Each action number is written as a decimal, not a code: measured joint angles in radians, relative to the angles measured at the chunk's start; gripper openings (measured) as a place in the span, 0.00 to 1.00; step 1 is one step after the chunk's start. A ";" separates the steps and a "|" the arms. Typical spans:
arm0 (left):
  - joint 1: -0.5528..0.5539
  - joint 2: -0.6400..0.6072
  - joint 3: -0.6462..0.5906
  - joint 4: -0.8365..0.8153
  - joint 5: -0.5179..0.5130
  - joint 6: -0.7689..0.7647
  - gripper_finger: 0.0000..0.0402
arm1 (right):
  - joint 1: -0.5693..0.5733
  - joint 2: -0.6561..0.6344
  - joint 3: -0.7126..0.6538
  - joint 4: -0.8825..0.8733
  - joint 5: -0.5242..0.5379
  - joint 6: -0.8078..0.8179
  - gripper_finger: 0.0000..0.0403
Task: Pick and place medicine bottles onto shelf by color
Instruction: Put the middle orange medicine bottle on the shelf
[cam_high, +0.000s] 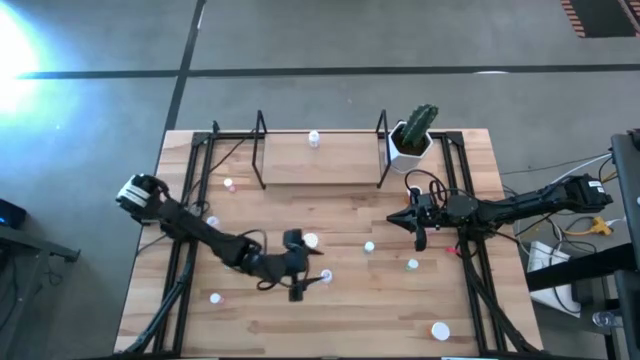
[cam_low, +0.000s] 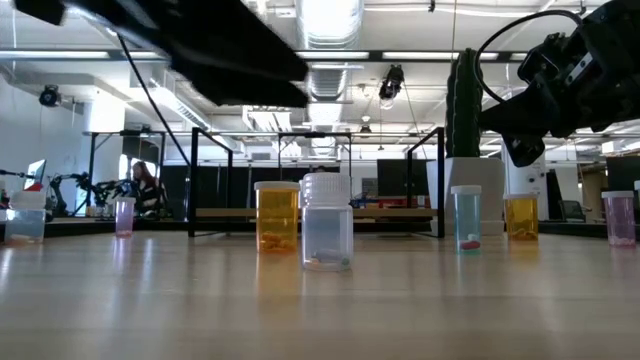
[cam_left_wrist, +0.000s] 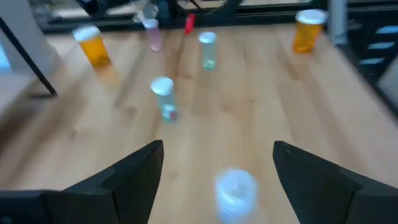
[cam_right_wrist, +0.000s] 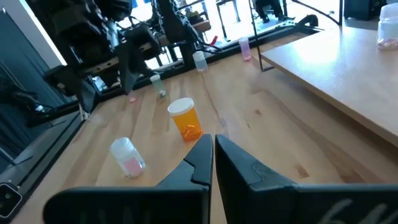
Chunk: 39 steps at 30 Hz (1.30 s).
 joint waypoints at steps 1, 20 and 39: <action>-0.016 -0.019 -0.016 -0.024 0.000 -0.033 0.71 | 0.000 0.000 0.000 0.000 0.000 0.000 0.02; 0.015 0.041 -0.145 -0.036 -0.259 -0.364 0.71 | 0.000 0.000 0.000 0.008 0.001 0.002 0.02; 0.087 0.175 -0.107 0.077 -0.317 -0.362 0.71 | 0.000 0.000 0.000 0.007 0.001 0.002 0.02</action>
